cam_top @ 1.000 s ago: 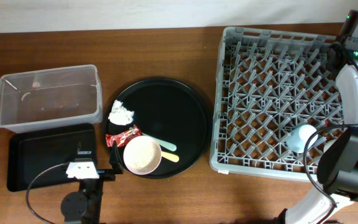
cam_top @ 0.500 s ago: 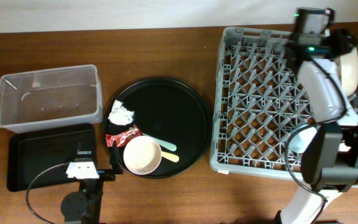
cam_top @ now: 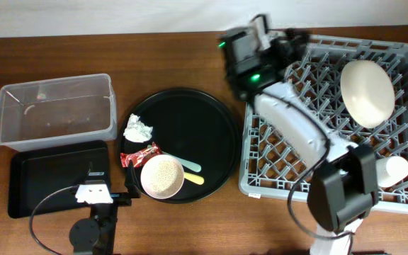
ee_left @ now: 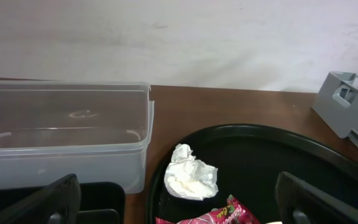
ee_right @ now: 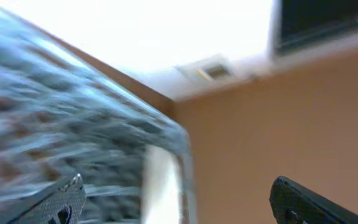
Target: Sort waste into correct bins and load items into the dishwasher rack
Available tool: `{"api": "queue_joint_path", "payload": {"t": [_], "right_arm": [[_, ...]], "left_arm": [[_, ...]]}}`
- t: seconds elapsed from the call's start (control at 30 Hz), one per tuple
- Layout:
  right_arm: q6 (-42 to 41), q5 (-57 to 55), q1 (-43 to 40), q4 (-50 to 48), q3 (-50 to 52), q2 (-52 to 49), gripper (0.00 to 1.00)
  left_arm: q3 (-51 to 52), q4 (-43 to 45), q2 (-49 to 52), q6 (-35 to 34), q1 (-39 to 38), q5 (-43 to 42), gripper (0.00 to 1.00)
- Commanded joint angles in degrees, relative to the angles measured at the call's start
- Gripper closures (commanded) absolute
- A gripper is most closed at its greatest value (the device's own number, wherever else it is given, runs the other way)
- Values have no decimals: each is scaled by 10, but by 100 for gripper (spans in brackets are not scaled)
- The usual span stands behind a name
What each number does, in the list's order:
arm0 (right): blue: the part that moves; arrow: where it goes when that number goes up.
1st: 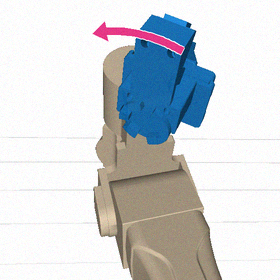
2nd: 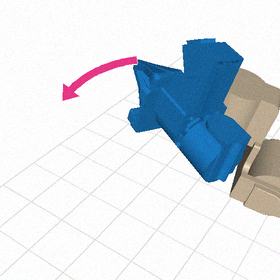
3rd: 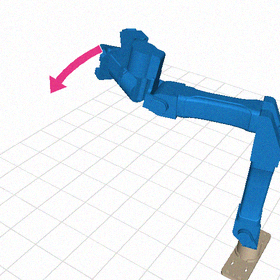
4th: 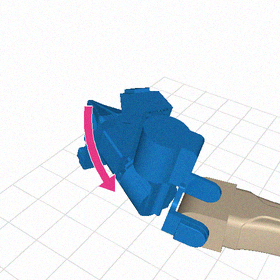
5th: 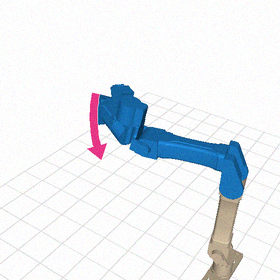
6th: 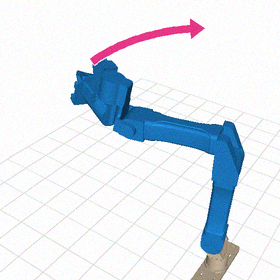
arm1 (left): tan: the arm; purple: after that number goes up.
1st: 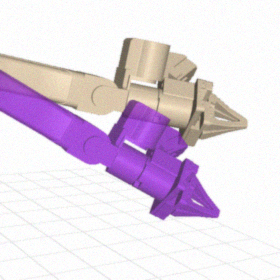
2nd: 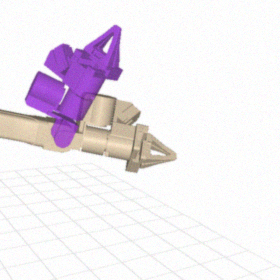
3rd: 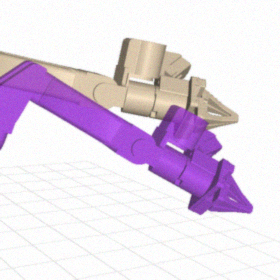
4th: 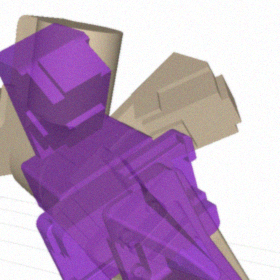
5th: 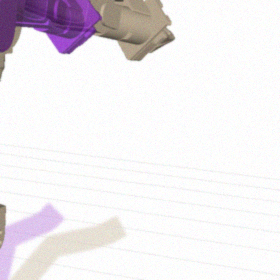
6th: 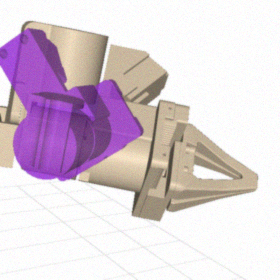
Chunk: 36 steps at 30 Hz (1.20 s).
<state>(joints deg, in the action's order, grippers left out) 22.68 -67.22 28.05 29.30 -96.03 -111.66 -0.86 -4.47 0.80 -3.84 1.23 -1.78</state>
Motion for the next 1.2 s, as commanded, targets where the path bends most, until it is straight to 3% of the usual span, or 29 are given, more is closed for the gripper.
{"api": "queue_joint_path", "payload": {"t": [0.0,0.03,0.07,0.1,0.13,0.2,0.4,0.5,0.63,0.73,0.8,1.17], "right_arm": [[-229,259,23,94,-7,43,1],[-286,352,16,128,-7,43,0],[-321,418,9,152,-7,43,9],[-356,491,1,178,-7,43,23],[-379,550,-4,194,-7,43,27],[-384,671,-7,217,-7,43,27],[-384,730,8,297,-6,43,29],[-377,732,14,314,-6,42,44],[-295,769,29,318,-6,30,45],[-259,771,38,323,-6,17,27],[-259,769,38,321,-5,16,20],[-292,771,16,268,-32,62,20]], "left_arm": [[3,0,-3,9,-2,-8,1],[3,0,-3,9,-2,-8,1],[3,0,-3,9,-2,-8,1],[3,0,-3,9,-2,-8,1],[3,0,-3,9,-2,-8,1],[3,0,-3,9,-2,-8,1],[3,0,-3,9,-2,-8,1],[3,0,-3,9,-2,-8,1],[3,0,-3,9,-2,-8,1],[3,0,-3,9,-2,-8,1],[3,0,-3,9,-2,-8,1],[3,0,-3,9,-2,-8,1]]}}
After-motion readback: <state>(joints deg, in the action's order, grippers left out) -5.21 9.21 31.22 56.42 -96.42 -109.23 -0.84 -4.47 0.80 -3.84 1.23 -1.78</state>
